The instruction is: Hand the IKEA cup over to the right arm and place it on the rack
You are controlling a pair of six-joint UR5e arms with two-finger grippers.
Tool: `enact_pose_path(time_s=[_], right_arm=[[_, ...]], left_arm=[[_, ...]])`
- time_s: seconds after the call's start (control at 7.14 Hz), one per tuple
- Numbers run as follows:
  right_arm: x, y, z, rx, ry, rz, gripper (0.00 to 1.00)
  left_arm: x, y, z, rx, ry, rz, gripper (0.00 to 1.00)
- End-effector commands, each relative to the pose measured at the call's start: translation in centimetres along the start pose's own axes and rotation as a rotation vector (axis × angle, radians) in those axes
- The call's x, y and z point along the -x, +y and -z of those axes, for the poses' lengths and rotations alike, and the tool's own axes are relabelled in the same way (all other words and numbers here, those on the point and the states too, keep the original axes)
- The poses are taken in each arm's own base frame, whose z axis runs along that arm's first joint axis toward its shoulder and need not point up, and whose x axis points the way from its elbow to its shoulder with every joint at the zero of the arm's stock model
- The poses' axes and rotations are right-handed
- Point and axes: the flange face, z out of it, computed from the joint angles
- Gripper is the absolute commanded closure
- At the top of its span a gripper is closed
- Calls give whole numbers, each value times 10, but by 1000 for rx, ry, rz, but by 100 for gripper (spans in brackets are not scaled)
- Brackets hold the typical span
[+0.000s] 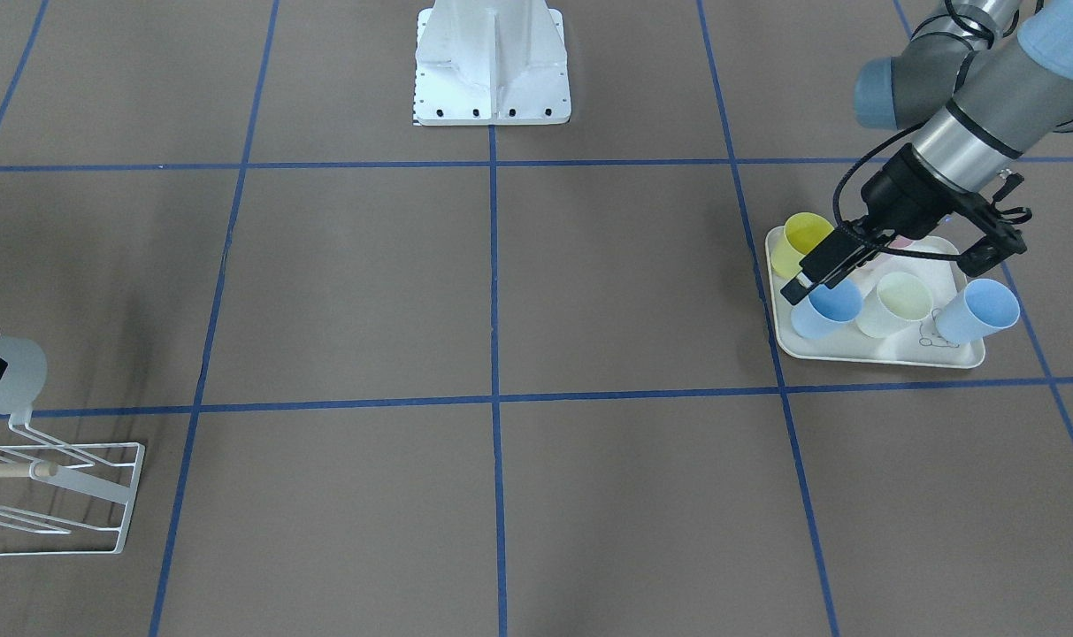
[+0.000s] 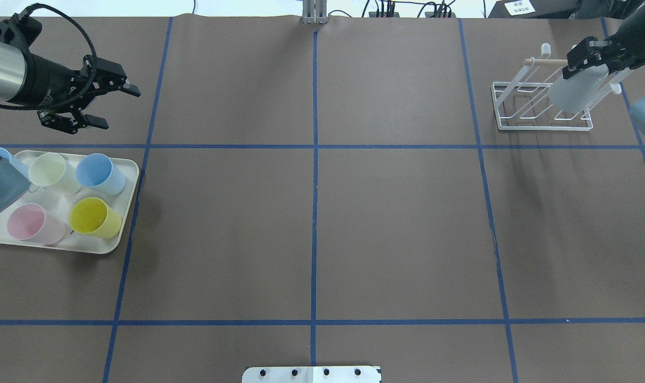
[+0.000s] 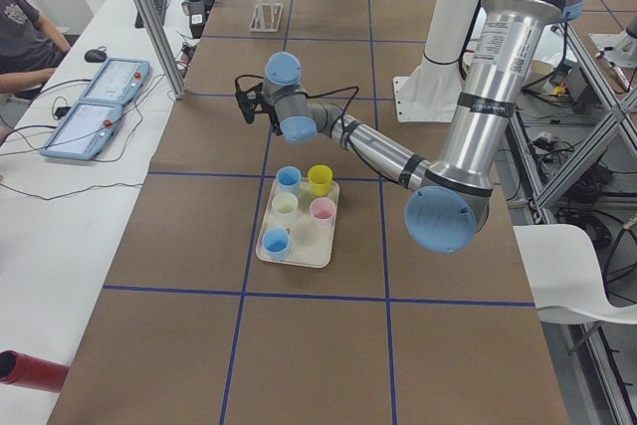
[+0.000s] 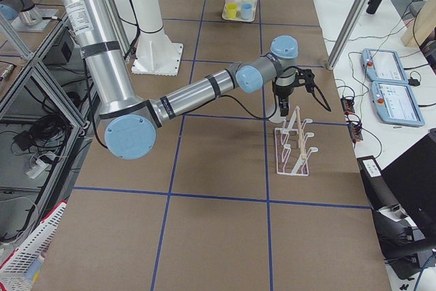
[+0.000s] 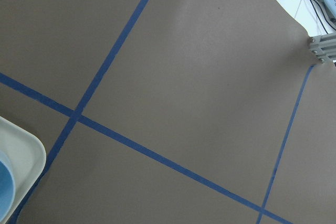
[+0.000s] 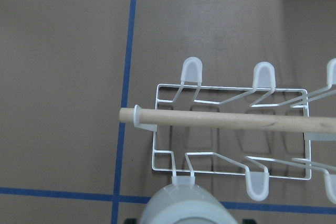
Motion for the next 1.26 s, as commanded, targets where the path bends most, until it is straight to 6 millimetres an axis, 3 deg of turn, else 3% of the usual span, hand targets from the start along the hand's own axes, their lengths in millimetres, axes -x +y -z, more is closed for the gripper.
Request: enact_pose_path(time_s=[0.0,0.84,1.12], right_arm=[[-6,-7,-10,-16,3,10,91],[-8,-12,-41,10,8,15,89],[-11,-14,-63,-3,9,41,82]], left_arm=[[-1,1,1,0,3,-2,0],[-8,7,12,-1,24,-9,0],[-8,7,11,1,23,-8,0]])
